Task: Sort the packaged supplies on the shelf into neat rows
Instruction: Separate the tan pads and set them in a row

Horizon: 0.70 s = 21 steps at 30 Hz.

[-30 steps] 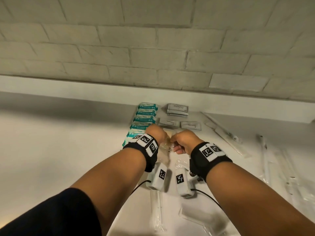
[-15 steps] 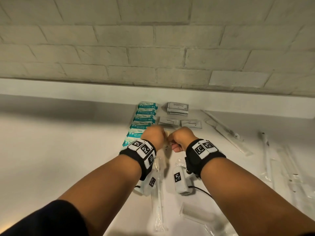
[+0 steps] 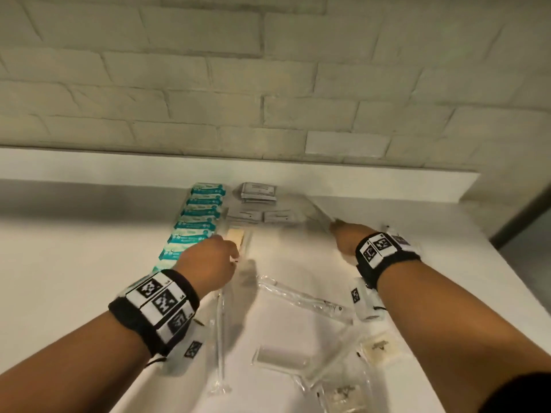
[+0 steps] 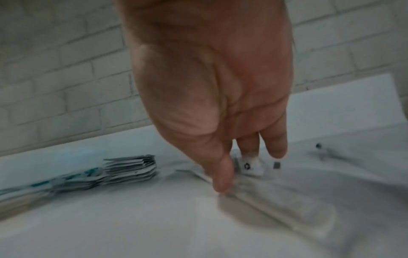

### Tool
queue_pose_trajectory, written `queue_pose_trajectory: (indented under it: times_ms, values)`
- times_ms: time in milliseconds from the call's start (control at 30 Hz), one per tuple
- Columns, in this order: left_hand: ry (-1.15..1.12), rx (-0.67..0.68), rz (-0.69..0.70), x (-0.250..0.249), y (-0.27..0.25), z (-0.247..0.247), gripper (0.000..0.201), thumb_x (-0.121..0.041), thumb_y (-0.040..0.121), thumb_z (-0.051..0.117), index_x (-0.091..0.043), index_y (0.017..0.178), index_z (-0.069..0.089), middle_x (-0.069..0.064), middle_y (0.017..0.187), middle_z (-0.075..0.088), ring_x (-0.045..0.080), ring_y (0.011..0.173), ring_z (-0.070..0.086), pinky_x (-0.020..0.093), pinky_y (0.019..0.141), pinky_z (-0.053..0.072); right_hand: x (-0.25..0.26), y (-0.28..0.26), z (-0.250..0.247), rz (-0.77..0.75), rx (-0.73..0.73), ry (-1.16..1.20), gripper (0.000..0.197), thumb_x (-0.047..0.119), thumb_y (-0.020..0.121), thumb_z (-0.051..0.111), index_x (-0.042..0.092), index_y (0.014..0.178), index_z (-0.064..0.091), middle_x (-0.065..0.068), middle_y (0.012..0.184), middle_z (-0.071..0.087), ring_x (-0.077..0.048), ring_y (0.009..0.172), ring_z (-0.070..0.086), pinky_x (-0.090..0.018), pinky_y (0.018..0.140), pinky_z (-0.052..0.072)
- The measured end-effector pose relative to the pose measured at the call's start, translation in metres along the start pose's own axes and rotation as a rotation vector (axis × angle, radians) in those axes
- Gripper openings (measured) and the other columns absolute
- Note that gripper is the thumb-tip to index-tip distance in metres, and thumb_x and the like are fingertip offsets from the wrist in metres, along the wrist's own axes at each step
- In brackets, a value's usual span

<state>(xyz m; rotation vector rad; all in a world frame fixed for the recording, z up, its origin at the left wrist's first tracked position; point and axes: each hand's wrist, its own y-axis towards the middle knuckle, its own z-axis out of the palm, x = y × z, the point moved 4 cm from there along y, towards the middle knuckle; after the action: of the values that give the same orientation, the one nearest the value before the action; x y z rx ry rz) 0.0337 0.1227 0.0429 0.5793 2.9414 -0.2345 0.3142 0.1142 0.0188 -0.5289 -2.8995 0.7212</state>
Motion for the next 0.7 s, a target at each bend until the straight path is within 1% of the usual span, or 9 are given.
queue_pose_trajectory:
  times_ms: [67, 200, 267, 367, 467, 533, 600, 633, 700]
  values:
    - [0.069, 0.107, -0.028, 0.004, -0.024, 0.007, 0.033, -0.034, 0.090, 0.052, -0.034, 0.122, 0.057, -0.003, 0.124, 0.053, 0.019, 0.112, 0.055, 0.030, 0.091, 0.044, -0.011, -0.015, 0.007, -0.035, 0.000, -0.077, 0.049, 0.012, 0.101, 0.034, 0.005, 0.149, 0.025, -0.020, 0.143, 0.046, -0.033, 0.125, 0.052, -0.038, 0.100, 0.041]
    - [0.152, 0.301, -0.060, 0.009, -0.067, 0.023, 0.044, -0.044, 0.088, 0.055, -0.031, 0.130, 0.050, -0.001, 0.126, 0.052, 0.020, 0.115, 0.054, 0.030, 0.093, 0.045, -0.025, -0.041, 0.026, -0.178, -0.035, -0.323, 0.045, 0.007, 0.090, 0.050, 0.007, 0.135, 0.045, -0.012, 0.129, 0.057, -0.029, 0.108, 0.061, -0.036, 0.084, 0.050]
    - [0.133, 0.331, -0.058, 0.005, -0.082, 0.032, 0.050, -0.044, 0.087, 0.056, -0.032, 0.135, 0.045, -0.002, 0.130, 0.051, 0.019, 0.119, 0.052, 0.031, 0.097, 0.044, -0.028, -0.053, 0.036, -0.210, -0.014, -0.395, 0.044, 0.008, 0.090, 0.050, 0.009, 0.134, 0.047, -0.010, 0.130, 0.056, -0.028, 0.111, 0.059, -0.035, 0.086, 0.049]
    - [0.064, 0.292, -0.030, -0.011, -0.097, 0.044, 0.054, -0.041, 0.087, 0.058, -0.036, 0.138, 0.041, -0.004, 0.130, 0.050, 0.018, 0.119, 0.051, 0.031, 0.096, 0.044, -0.033, -0.072, 0.044, -0.278, 0.029, -0.392, 0.057, 0.010, 0.089, 0.056, 0.016, 0.144, 0.040, -0.006, 0.143, 0.046, -0.026, 0.123, 0.050, -0.036, 0.099, 0.045]
    - [-0.011, 0.263, 0.030, -0.033, -0.112, 0.051, 0.051, -0.036, 0.087, 0.060, -0.037, 0.135, 0.045, -0.004, 0.132, 0.047, 0.018, 0.119, 0.050, 0.031, 0.096, 0.043, -0.041, -0.104, 0.051, -0.362, 0.105, -0.088, 0.060, 0.008, 0.087, 0.060, 0.028, 0.142, 0.045, 0.007, 0.152, 0.036, -0.018, 0.131, 0.043, -0.031, 0.106, 0.036]
    - [-0.043, 0.168, 0.088, -0.049, -0.117, 0.052, 0.047, -0.032, 0.087, 0.060, -0.033, 0.132, 0.049, -0.003, 0.132, 0.045, 0.020, 0.120, 0.049, 0.032, 0.096, 0.042, -0.049, -0.120, 0.048, -0.383, -0.007, 0.150, 0.039, 0.014, 0.089, 0.061, 0.029, 0.125, 0.061, 0.007, 0.139, 0.050, -0.013, 0.119, 0.051, -0.023, 0.093, 0.039]
    - [-0.092, 0.044, 0.199, -0.073, -0.125, 0.049, 0.040, -0.029, 0.087, 0.060, -0.029, 0.127, 0.055, -0.003, 0.126, 0.049, 0.021, 0.116, 0.050, 0.032, 0.094, 0.043, -0.059, -0.139, 0.048, -0.375, -0.177, 0.181, 0.017, 0.019, 0.088, 0.064, 0.027, 0.103, 0.068, 0.007, 0.111, 0.058, -0.013, 0.104, 0.056, -0.022, 0.078, 0.039]
    - [-0.115, 0.021, 0.280, -0.090, -0.130, 0.049, 0.033, -0.030, 0.088, 0.059, -0.028, 0.121, 0.059, -0.004, 0.119, 0.053, 0.019, 0.111, 0.052, 0.031, 0.090, 0.044, -0.062, -0.148, 0.053, -0.370, -0.187, 0.160, 0.013, 0.020, 0.086, 0.066, 0.026, 0.097, 0.068, 0.009, 0.103, 0.058, -0.014, 0.098, 0.058, -0.022, 0.073, 0.040]
    - [-0.120, 0.067, 0.432, -0.126, -0.139, 0.052, 0.026, -0.039, 0.090, 0.054, -0.028, 0.113, 0.063, -0.008, 0.103, 0.055, 0.015, 0.100, 0.055, 0.027, 0.077, 0.041, -0.064, -0.162, 0.069, -0.363, -0.074, 0.078, 0.018, 0.024, 0.083, 0.069, 0.025, 0.101, 0.066, 0.009, 0.101, 0.060, -0.014, 0.093, 0.058, -0.023, 0.072, 0.043]
